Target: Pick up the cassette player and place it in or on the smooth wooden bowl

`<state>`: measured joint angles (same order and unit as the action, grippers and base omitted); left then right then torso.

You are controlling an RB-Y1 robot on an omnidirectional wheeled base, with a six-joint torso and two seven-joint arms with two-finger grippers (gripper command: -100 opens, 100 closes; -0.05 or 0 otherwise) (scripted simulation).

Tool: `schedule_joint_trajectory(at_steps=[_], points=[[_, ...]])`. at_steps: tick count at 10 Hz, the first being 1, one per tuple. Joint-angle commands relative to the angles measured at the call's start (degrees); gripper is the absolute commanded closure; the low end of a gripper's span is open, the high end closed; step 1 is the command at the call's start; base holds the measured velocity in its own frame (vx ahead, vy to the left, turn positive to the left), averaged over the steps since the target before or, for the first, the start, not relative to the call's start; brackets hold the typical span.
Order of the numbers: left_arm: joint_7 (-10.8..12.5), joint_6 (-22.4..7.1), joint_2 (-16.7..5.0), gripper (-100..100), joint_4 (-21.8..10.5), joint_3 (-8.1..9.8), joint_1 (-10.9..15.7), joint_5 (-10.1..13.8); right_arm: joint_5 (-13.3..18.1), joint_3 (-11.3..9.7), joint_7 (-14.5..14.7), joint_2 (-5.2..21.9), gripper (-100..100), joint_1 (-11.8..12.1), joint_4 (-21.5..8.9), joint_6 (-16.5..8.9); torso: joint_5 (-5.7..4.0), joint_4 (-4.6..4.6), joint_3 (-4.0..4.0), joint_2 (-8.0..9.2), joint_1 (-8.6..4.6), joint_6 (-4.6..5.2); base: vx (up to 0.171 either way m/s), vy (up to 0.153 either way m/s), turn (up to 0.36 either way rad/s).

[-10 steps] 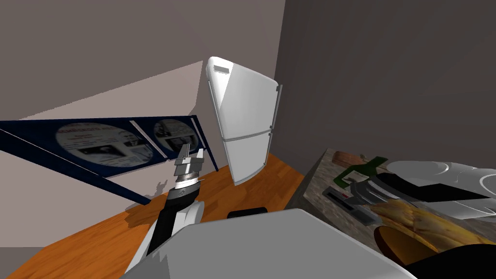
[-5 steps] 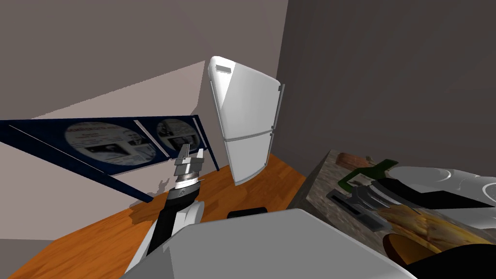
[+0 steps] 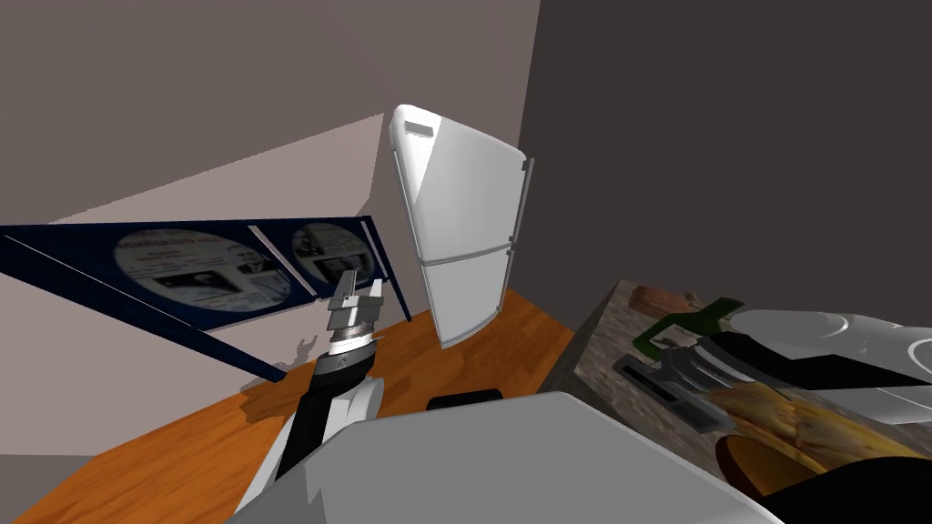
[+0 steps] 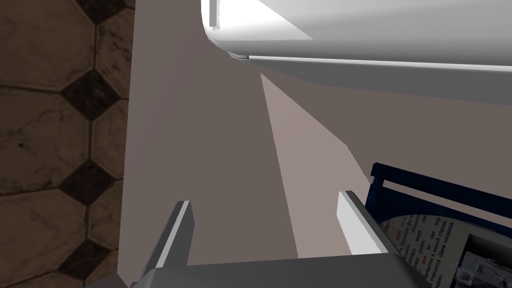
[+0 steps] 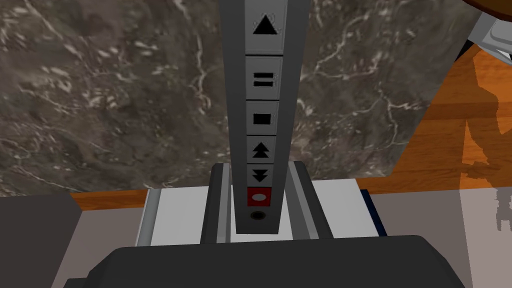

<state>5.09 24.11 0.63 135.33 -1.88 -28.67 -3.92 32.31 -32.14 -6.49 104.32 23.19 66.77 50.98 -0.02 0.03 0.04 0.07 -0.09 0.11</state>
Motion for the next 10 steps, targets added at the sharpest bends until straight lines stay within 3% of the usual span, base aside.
schedule_joint_trajectory(at_steps=[1, 2, 3, 10], points=[[0.0, 0.0, 0.0, 0, 0.0, 0.0, 0.0, 0.0, 0.0, 0.0, 0.0, 0.0, 100, 0.0, 0.0, 0.0, 0.0, 0.0, 0.0, 0.0, 0.0, 0.0, -0.006, -0.003, -0.019], [0.0, 0.0, 0.0, 0, 0.0, 0.0, 0.0, 0.0, -0.2, 0.0, 0.1, 0.2, 0, 0.1, 0.2, -0.1, -0.04, 0.0, 0.0, 0.0, 0.0, -0.02, 0.0, 0.0, 0.0], [0.0, 0.0, 0.0, 0, 0.0, 0.0, 0.0, 0.0, -0.4, 0.0, -0.3, 2.3, 100, -0.4, 0.5, 0.9, -0.03, 0.0, -0.01, -0.02, 0.0, -0.03, -0.031, 0.002, -0.065], [0.0, 0.0, 0.0, 0, 0.0, 0.0, 0.0, 0.0, -1.2, 0.0, -1.7, 9.6, 100, -2.2, 1.8, 4.4, 0.13, 0.07, 0.16, 0.26, 0.23, 0.01, -0.054, 0.013, -0.054]])
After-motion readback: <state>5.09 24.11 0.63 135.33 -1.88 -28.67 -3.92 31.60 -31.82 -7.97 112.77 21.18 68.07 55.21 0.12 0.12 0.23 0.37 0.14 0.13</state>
